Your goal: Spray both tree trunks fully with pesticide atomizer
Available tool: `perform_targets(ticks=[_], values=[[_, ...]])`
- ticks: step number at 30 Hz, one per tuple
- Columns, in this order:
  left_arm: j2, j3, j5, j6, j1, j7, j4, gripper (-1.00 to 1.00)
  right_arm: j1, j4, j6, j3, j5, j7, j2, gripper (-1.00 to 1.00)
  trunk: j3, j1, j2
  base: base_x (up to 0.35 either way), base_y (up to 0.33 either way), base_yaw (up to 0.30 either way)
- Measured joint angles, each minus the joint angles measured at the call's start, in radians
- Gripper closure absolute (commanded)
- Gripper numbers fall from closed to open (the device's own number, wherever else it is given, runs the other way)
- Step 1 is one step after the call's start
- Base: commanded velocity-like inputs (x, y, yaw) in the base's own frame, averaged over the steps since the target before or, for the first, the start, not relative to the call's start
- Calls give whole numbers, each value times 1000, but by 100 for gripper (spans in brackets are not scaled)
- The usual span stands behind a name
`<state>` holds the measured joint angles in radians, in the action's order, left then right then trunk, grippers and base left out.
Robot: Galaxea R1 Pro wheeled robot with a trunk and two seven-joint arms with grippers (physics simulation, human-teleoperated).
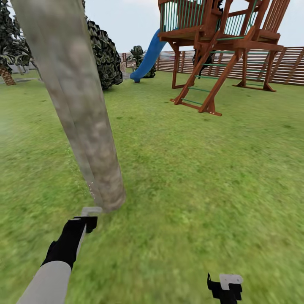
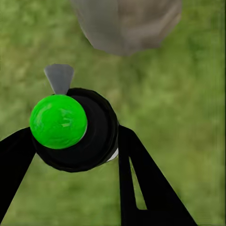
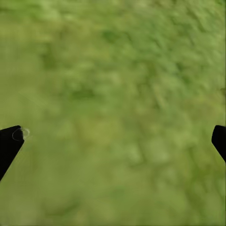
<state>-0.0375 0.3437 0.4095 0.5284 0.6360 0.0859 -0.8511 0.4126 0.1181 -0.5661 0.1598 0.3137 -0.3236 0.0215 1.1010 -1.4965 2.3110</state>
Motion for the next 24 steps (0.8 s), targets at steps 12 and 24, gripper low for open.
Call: perform_targets(ticks=[12, 24], values=[[64, -94, 12, 104, 113, 75, 8, 100, 0, 1, 0, 1, -1, -2, 8, -100, 0, 0, 0, 0, 0, 5], [78, -158, 4, 157, 144, 222, -6, 100, 0, 2, 0, 0, -1, -2, 5, -100, 0, 0, 0, 0, 0, 133]])
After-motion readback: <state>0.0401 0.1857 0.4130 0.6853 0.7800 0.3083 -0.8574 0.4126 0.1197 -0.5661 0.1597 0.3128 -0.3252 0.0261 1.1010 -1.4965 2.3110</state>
